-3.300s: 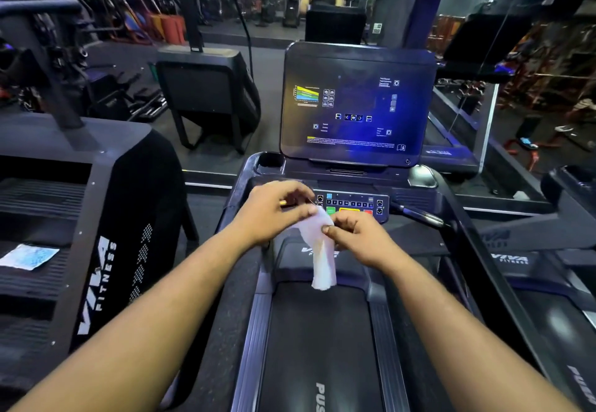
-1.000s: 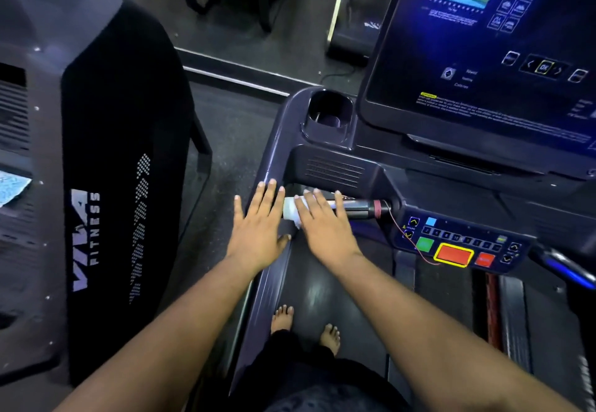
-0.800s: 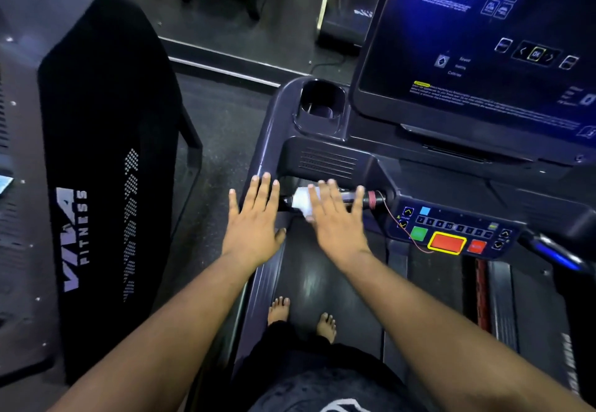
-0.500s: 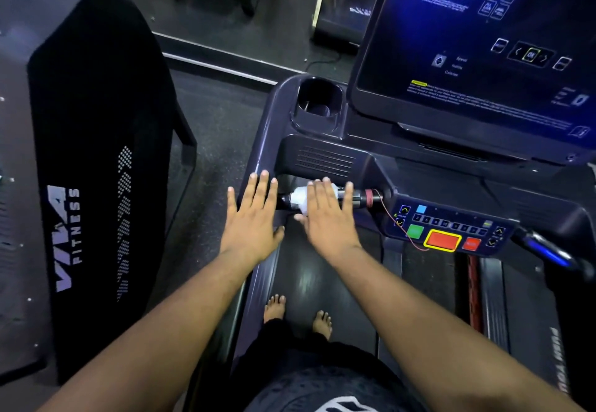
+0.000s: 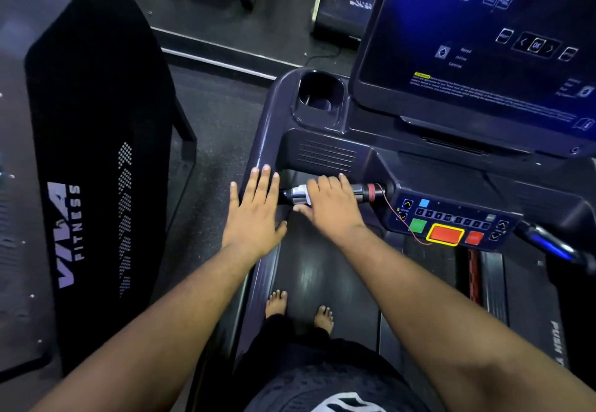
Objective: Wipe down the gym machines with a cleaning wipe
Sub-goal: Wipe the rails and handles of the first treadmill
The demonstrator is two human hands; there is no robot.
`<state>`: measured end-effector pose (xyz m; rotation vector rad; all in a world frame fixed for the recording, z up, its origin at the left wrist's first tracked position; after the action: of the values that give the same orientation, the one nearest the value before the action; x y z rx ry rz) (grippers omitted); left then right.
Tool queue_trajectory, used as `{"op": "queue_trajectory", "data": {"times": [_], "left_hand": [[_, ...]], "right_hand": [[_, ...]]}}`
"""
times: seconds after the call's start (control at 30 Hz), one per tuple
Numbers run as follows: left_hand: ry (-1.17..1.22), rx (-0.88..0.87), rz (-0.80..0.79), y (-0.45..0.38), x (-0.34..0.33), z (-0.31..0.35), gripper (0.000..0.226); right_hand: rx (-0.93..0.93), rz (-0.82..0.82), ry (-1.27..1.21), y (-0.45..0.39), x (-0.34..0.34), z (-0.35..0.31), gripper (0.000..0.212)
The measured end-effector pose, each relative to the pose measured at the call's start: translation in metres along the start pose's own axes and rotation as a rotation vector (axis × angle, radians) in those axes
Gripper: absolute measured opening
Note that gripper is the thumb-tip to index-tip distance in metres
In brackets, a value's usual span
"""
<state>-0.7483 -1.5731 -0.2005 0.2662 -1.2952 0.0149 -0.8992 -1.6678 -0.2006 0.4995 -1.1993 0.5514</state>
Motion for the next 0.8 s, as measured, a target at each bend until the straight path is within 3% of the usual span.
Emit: {"op": "queue_trajectory", "data": {"times": [0.27, 0.47, 0.63, 0.8], "left_hand": [[-0.007, 0.0, 0.002, -0.001, 0.0, 0.0, 0.103], [-0.023, -0.004, 0.007, -0.001, 0.0, 0.0, 0.104], [-0.027, 0.001, 0.004, -0.001, -0.001, 0.0, 0.103], [-0.041, 0.0, 0.003, -0.001, -0.001, 0.001, 0.102]], "right_hand": [[0.063, 0.047, 0.029, 0.047, -0.022, 0.019, 0.086], [-0.031, -0.052, 0.014, 0.004, -0.003, 0.023, 0.061], [-0.016, -0.008, 0.014, 0.057, -0.017, 0.03, 0.09], [-0.078, -0.074, 0.042, 0.037, -0.013, 0.039, 0.079]]}}
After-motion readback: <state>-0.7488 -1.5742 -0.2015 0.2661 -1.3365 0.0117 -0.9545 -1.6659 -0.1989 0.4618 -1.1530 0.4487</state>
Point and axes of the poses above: each hand's wrist, its own y-axis away from the middle knuckle, its own x-axis out of the back of the hand, z = x × y, the point moved 2 cm from there along -y, towards the middle knuckle, and after that the axes turned 8 degrees about y, right-handed, at the moved point
